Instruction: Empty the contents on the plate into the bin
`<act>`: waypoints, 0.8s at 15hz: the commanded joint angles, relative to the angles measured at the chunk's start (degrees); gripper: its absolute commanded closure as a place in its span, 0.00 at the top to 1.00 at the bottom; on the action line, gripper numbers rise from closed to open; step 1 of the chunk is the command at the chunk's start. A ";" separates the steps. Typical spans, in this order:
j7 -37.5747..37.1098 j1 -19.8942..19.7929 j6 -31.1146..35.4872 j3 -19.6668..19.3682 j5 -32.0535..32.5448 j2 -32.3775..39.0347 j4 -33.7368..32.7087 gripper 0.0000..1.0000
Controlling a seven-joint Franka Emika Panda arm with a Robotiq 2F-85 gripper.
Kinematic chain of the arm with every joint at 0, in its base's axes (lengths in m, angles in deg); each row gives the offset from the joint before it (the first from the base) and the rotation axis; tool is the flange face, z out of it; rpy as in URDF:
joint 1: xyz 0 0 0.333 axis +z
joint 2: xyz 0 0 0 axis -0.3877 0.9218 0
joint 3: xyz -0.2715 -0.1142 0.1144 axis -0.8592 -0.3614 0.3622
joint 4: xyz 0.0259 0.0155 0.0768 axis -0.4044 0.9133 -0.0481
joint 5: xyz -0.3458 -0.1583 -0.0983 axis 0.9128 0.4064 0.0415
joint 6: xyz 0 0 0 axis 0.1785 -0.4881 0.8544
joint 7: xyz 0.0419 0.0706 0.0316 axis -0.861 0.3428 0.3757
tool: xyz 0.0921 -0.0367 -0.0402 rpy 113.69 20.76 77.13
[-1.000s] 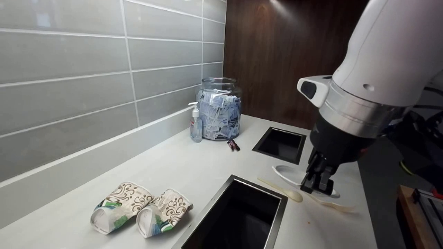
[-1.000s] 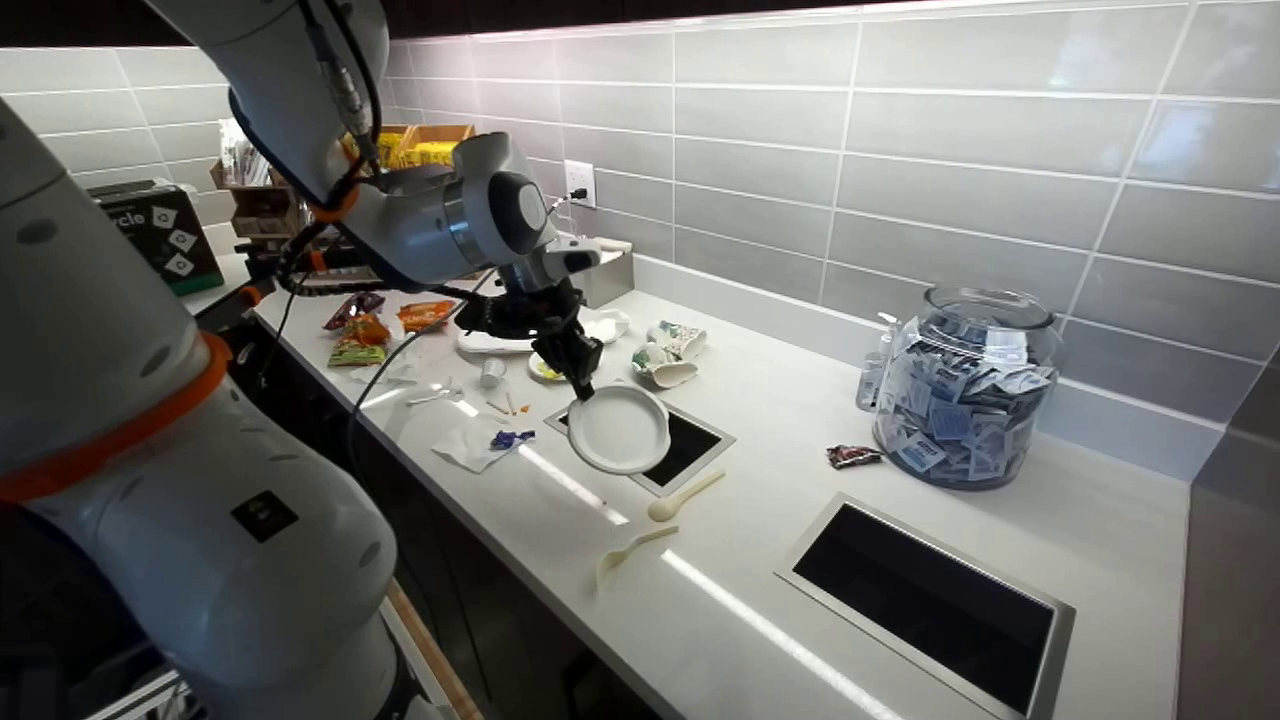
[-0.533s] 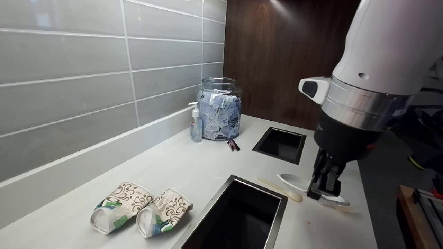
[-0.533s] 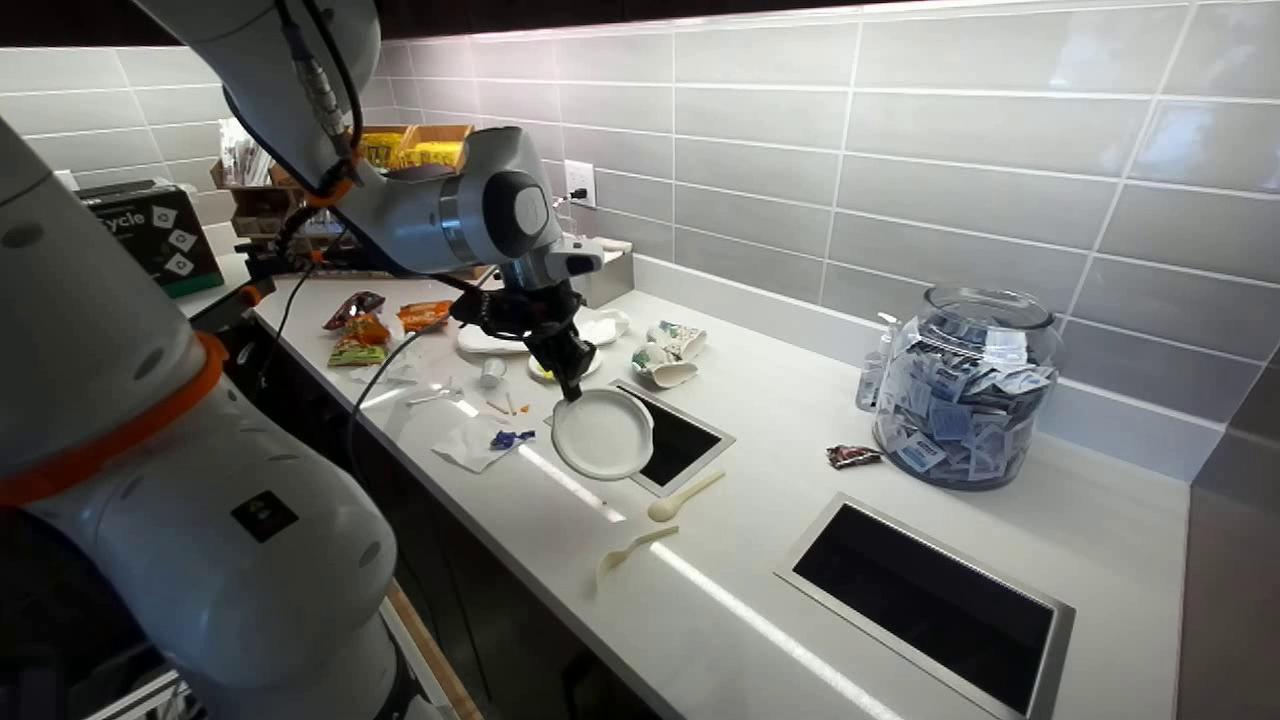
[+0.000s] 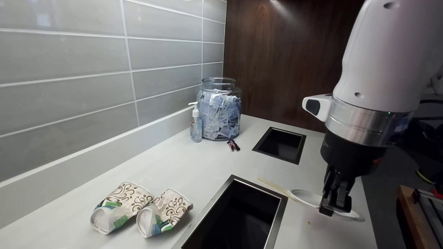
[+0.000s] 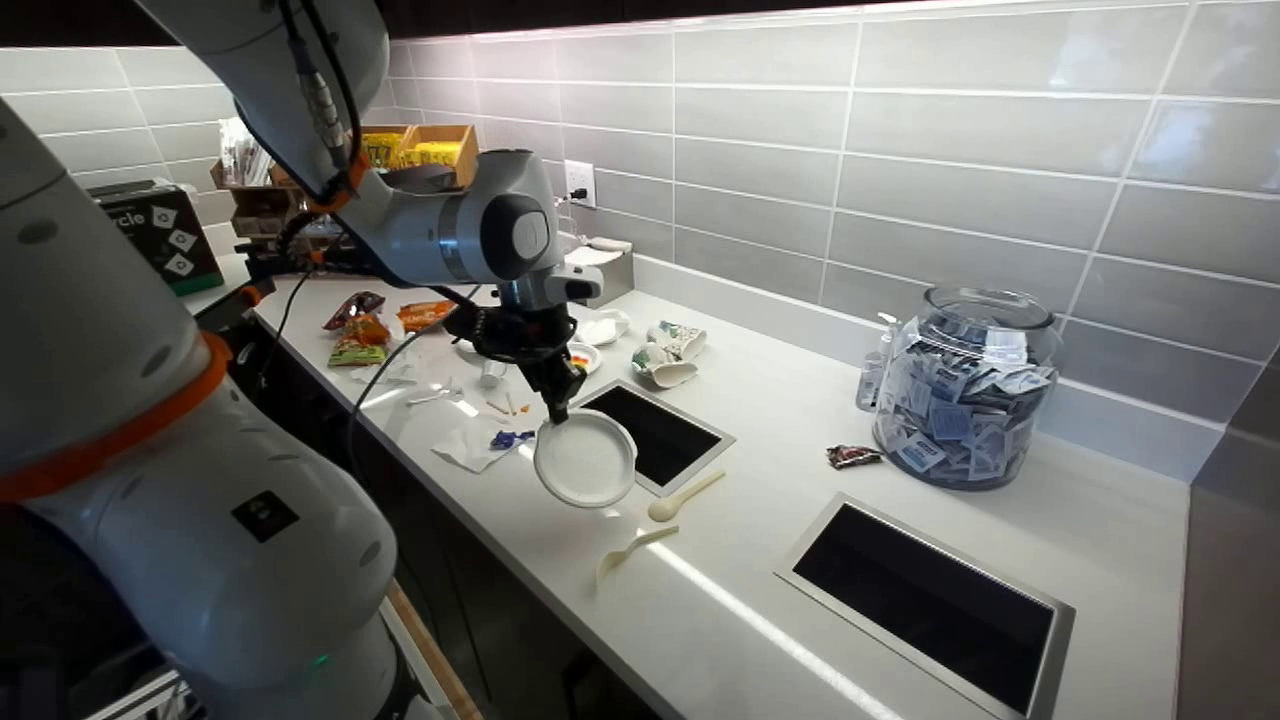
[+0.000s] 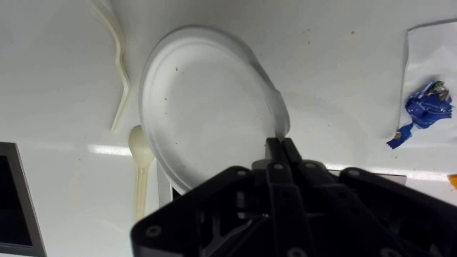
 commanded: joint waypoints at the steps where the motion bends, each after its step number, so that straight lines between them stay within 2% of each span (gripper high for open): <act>1: 1.74 0.71 1.39 -0.14 -2.94 0.87 1.73 0.01; 6: 2.56 1.00 3.13 -0.08 -4.06 2.80 2.14 0.01; 7: 2.79 1.01 3.75 -0.19 -4.36 3.21 2.13 0.28; 8: 2.64 0.87 4.60 -0.20 -4.16 3.62 2.15 0.28; 9: 2.53 0.75 5.19 -0.18 -3.88 4.02 2.16 0.33; 12: 2.81 0.82 6.62 -0.31 -4.06 4.98 2.06 0.55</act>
